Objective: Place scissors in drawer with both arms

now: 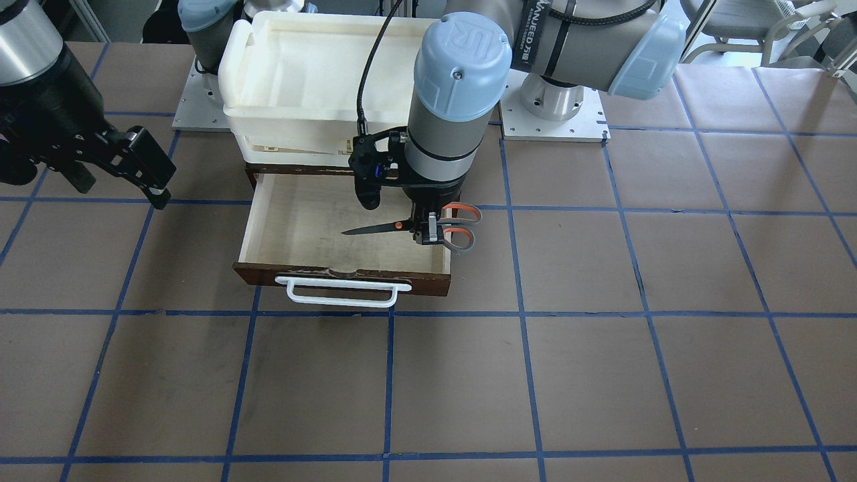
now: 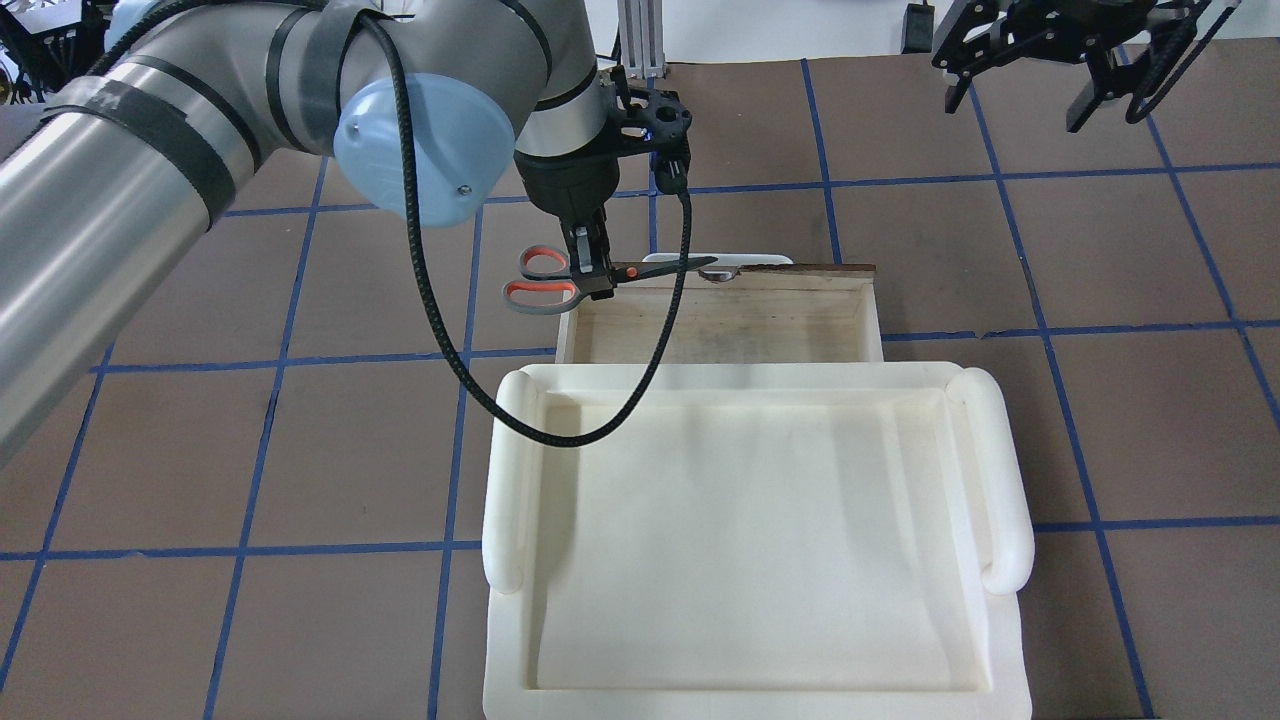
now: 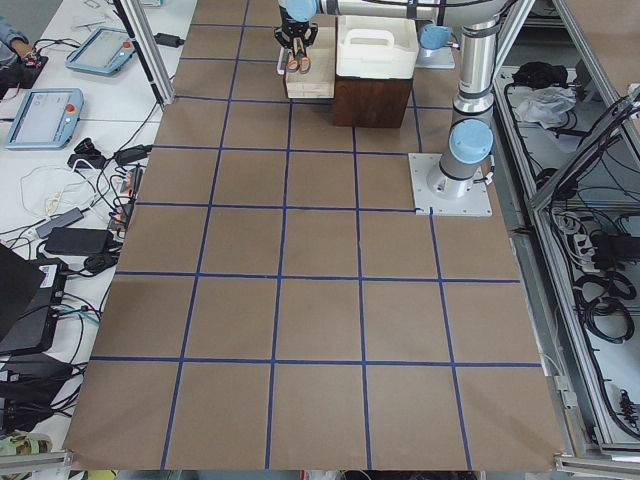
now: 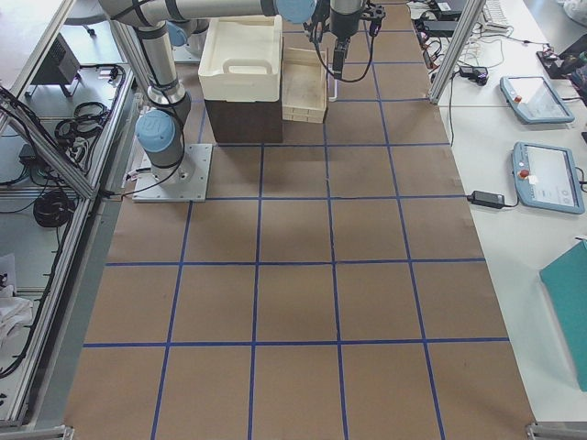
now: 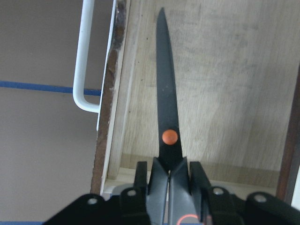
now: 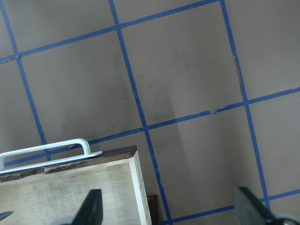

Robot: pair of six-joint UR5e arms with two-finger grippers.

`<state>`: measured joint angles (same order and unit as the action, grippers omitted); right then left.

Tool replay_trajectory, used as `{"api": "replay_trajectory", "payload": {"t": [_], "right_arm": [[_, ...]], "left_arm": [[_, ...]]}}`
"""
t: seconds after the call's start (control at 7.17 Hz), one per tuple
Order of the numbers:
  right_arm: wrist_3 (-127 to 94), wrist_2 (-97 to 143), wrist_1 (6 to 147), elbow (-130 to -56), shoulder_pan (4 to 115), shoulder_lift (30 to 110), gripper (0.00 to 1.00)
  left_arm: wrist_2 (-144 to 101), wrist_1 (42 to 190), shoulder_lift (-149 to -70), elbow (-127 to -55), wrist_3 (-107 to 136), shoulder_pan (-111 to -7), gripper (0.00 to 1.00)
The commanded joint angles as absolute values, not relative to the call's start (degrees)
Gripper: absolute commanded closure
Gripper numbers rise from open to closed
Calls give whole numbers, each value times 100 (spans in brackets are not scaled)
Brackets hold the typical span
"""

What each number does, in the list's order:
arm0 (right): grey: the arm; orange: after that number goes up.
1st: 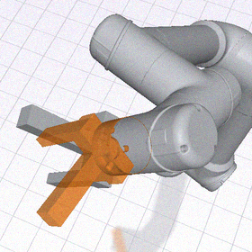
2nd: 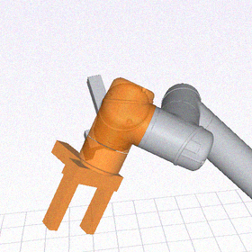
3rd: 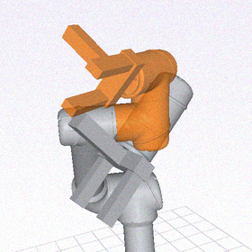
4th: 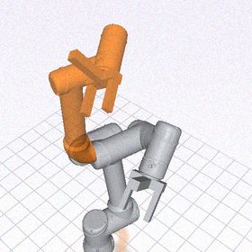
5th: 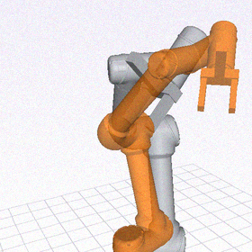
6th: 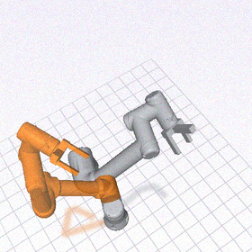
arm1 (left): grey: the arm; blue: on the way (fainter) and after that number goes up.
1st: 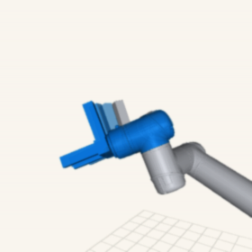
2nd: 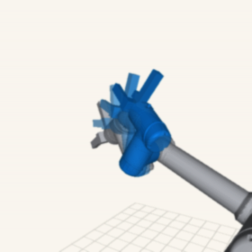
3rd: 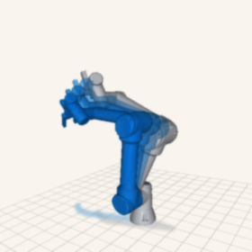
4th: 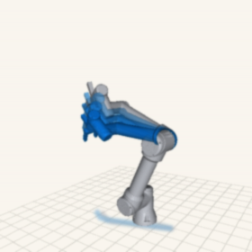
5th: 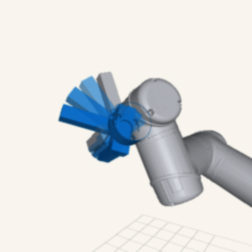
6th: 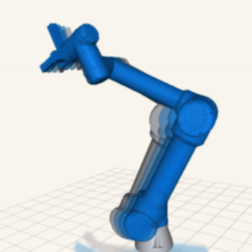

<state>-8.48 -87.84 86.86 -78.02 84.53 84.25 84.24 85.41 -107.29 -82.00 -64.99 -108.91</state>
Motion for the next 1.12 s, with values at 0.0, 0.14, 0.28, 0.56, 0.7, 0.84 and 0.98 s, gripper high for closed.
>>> {"api": "replay_trajectory", "payload": {"t": [0.0,0.14,0.28,0.56,0.7,0.84,0.98], "right_arm": [[-478,-8684,8684,-7953,8473,8604,0],[-179,-8692,8684,-8085,8473,8691,0],[-176,-8692,8684,-8164,8473,8718,0],[-167,-8754,8684,-8165,8473,8745,0],[-167,-8693,8684,-8174,8473,8754,0],[-167,-8771,8666,-8174,8473,8754,0],[-167,-8780,8649,-8174,8473,8745,0]], "left_arm": [[8464,8324,-10915,-8209,-5997,-11292,100],[8455,8184,-11003,-8209,-5985,-11346,100],[8455,8096,-11047,-8270,-5994,-11434,100],[8464,7867,-11074,-8419,-5985,-11531,100],[8464,7858,-11092,-8463,-5994,-11540,100],[8464,7744,-11118,-8533,-5994,-11549,100],[8464,7700,-11127,-8604,-5994,-11592,100]]}}
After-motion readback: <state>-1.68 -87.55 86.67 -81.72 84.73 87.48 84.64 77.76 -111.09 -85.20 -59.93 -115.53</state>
